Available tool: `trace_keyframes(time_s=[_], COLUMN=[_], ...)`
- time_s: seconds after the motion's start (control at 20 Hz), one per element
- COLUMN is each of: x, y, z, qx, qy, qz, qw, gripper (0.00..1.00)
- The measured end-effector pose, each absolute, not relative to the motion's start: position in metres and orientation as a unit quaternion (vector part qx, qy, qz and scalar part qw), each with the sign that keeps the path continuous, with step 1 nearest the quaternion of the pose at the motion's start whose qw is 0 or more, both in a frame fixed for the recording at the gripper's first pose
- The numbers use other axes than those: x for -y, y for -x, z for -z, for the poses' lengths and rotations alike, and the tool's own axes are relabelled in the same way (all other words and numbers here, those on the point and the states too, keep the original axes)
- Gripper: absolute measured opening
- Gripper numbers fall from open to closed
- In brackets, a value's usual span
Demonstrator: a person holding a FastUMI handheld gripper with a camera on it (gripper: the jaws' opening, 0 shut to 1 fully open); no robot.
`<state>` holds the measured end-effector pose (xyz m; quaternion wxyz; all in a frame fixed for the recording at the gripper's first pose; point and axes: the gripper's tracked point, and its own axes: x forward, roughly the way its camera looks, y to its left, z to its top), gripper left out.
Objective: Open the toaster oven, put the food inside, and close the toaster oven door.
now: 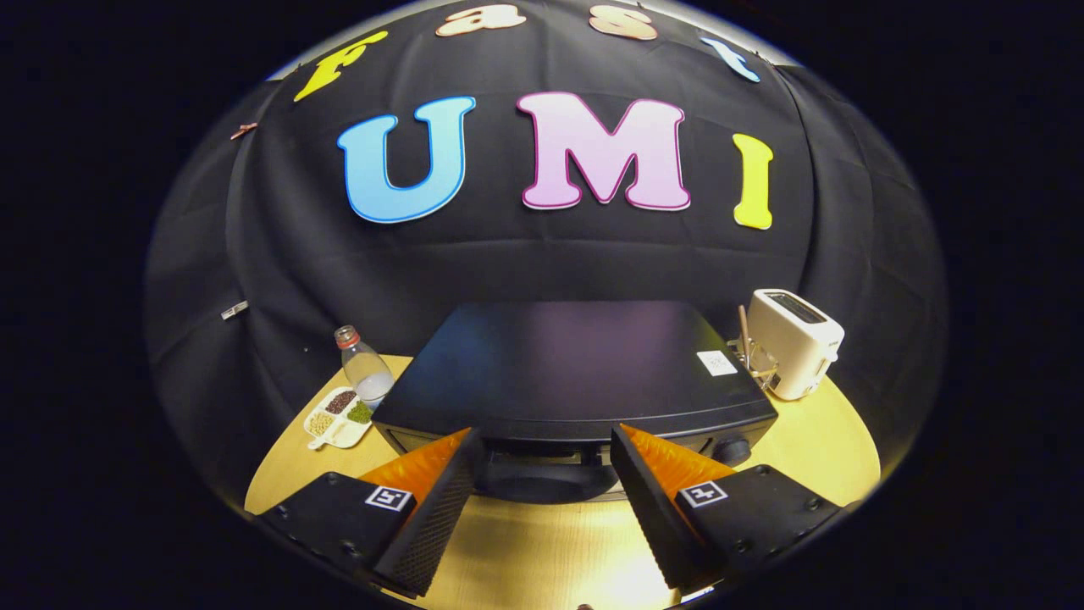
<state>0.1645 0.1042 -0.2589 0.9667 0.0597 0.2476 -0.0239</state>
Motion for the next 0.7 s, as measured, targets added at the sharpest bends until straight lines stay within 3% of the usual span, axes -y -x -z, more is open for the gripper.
trace_keyframes(time_s=[0.7], x=[-0.106], y=[-0.134], z=[0.28], qx=[-0.269], qy=[-0.055], qz=[0.037], qw=[0.961], gripper=[0.99])
